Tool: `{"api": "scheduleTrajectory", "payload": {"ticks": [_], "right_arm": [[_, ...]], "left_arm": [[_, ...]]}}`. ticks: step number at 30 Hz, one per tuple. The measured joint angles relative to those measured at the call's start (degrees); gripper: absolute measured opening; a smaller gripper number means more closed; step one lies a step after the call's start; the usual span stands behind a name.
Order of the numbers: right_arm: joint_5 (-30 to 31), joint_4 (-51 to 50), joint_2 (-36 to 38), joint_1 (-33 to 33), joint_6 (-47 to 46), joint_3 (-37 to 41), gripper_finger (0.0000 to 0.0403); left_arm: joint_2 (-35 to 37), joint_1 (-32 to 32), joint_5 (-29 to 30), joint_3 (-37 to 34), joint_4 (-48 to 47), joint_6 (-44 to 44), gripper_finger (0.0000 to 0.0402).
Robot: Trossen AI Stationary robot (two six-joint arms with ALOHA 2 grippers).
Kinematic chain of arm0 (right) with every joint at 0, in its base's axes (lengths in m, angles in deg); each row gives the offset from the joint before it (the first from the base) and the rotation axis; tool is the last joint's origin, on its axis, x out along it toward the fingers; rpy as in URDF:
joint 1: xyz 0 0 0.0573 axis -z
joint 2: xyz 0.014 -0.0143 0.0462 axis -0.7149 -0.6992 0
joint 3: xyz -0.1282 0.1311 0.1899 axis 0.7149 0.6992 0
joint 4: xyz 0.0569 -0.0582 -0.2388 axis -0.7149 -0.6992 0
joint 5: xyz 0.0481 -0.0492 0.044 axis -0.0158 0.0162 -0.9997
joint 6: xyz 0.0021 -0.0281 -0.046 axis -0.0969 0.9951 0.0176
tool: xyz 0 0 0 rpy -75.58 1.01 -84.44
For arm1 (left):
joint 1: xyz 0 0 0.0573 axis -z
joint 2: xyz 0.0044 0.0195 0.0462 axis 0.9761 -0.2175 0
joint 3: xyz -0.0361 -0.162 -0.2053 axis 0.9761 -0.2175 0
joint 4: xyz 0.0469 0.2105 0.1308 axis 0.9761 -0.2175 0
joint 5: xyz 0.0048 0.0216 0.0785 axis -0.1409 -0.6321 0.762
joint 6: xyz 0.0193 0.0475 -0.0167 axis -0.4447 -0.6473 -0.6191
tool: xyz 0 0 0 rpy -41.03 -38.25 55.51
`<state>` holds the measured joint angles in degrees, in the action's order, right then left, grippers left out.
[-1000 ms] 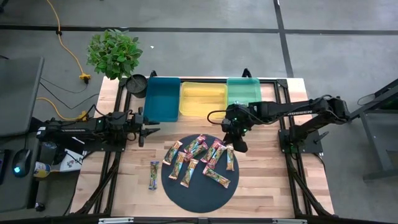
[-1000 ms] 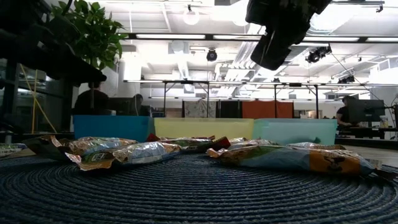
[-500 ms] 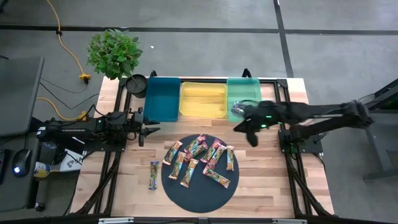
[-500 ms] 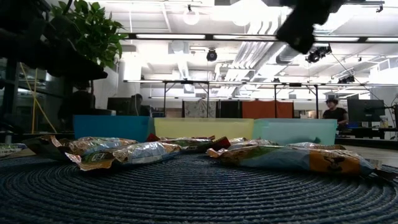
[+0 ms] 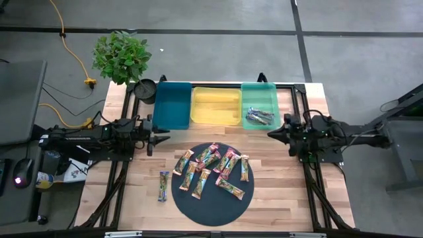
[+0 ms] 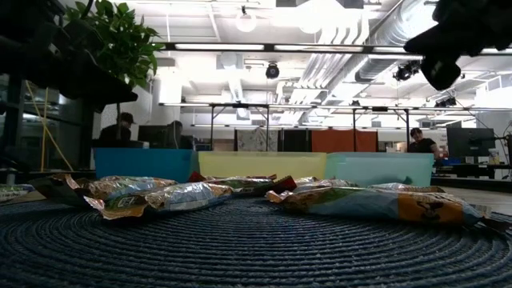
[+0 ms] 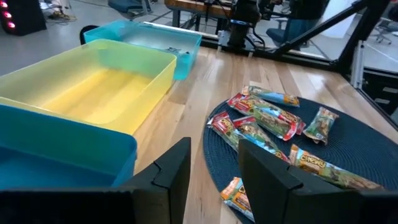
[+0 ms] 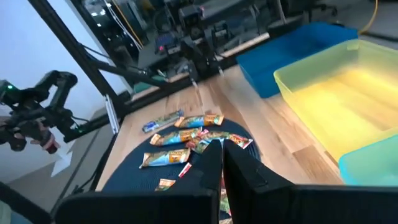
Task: Pick and place Granola Bars by type
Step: Put the blue granola bar into the green bin
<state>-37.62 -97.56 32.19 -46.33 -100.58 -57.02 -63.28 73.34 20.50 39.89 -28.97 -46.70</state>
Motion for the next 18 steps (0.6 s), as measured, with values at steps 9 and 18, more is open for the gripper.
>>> {"api": "scheduleTrajectory", "payload": {"ticks": [9, 18], "right_arm": [[0.13, 4.4, 8.91, 0.0, 1.31, 7.58, 0.0], [-0.03, 8.91, 11.31, 0.0, -0.27, 12.95, 0.0]], "left_arm": [[0.0, 0.0, 4.58, 0.0, 2.35, 5.54, 0.0131], [0.04, 0.0, 4.76, 2.67, 2.34, 5.72, 0.0131]]}}
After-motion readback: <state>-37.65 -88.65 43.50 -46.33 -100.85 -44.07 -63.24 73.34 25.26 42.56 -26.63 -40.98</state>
